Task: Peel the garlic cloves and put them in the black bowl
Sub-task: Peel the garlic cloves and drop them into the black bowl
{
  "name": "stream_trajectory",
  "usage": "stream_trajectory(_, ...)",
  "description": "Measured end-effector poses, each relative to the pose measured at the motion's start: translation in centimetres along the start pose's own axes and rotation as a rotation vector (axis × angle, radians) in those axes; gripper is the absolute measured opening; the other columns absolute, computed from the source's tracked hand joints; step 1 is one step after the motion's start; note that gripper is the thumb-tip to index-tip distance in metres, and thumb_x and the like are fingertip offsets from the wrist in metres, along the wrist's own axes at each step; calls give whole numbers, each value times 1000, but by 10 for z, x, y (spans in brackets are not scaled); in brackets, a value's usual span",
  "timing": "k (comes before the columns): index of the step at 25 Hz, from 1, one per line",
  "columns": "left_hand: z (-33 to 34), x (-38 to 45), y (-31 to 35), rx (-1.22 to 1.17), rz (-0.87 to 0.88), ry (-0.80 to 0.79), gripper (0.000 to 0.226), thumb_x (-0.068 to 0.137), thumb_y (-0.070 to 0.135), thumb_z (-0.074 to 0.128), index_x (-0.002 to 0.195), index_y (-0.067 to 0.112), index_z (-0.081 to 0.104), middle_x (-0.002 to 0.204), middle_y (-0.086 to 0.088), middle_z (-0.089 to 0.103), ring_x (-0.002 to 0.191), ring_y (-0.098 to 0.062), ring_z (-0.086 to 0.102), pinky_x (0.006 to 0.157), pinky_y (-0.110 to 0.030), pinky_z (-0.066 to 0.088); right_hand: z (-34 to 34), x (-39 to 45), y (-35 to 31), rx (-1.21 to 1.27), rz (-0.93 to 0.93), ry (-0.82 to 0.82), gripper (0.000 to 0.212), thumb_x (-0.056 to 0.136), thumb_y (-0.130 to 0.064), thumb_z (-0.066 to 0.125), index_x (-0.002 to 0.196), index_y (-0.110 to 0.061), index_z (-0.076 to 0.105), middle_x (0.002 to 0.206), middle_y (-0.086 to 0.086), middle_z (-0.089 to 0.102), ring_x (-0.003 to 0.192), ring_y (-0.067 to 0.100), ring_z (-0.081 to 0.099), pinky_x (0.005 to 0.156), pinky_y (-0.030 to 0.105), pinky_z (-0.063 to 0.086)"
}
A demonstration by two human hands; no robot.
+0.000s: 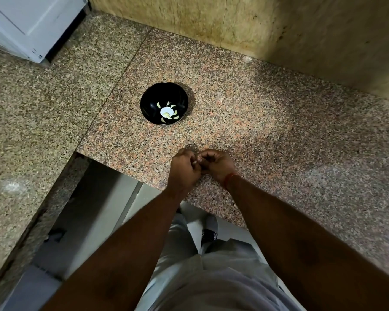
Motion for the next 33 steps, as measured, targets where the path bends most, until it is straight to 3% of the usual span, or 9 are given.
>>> stream_trajectory(6,0,5,-5,-22,-19,-14,24,85,15,71,68,11,54,67,-2,53,56,-12,42,48,-23,28,1,2,4,-40,-25,12,7,94,0,68,92,-2,74,97,20,75,84,24,72,79,42,64)
stream_trajectory(10,3,-4,3,3,-41,44,18,92,15,66,78,6,60,76,-6,57,64,-17,49,53,-24,34,2,3,6,-25,-27,26,8,93,1,69,92,-3,75,98,21,75,86,24,73,79,42,64)
stream_trajectory(12,5,-9,6,23,-61,64,16,95,15,64,84,4,62,83,-7,58,68,-17,51,56,-22,38,3,3,6,-28,-32,35,10,92,1,70,90,-7,77,96,18,76,86,24,73,80,42,64)
stream_trajectory(16,2,-6,6,9,-16,24,11,92,10,62,82,6,59,84,-2,51,67,-14,46,54,-11,31,2,5,9,-82,-31,79,9,89,-2,74,86,-9,77,90,13,77,81,20,72,78,37,64)
stream_trajectory(21,2,-4,0,-8,33,15,12,89,11,62,80,7,56,83,-8,53,66,-21,48,56,-31,36,2,5,11,-53,-39,59,20,89,-1,74,80,-17,79,82,4,77,79,19,74,75,38,63)
stream_trajectory(25,5,-4,-3,-31,31,17,9,88,11,62,81,6,57,84,-8,55,67,-21,49,57,-31,41,3,7,13,-54,-39,67,17,89,-1,74,82,-16,80,86,7,78,82,23,74,80,45,64)
stream_trajectory(29,4,0,-5,-70,26,12,14,85,9,64,76,8,53,79,-6,52,64,-19,45,54,-31,36,2,10,16,-70,-35,66,16,89,-2,74,82,-16,80,89,11,77,85,28,74,83,49,63)
stream_trajectory(33,1,1,-9,-117,37,20,19,83,13,67,71,12,52,69,-3,52,60,-17,42,53,-23,27,3,8,14,-88,-35,66,13,90,-4,73,85,-14,79,88,8,78,84,26,75,78,43,64)
Point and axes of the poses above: each hand's wrist, its own x-axis towards the middle knuckle, its own z-axis out of the palm, y = z × x, the point moved 1 cm from there along x, towards the middle knuckle
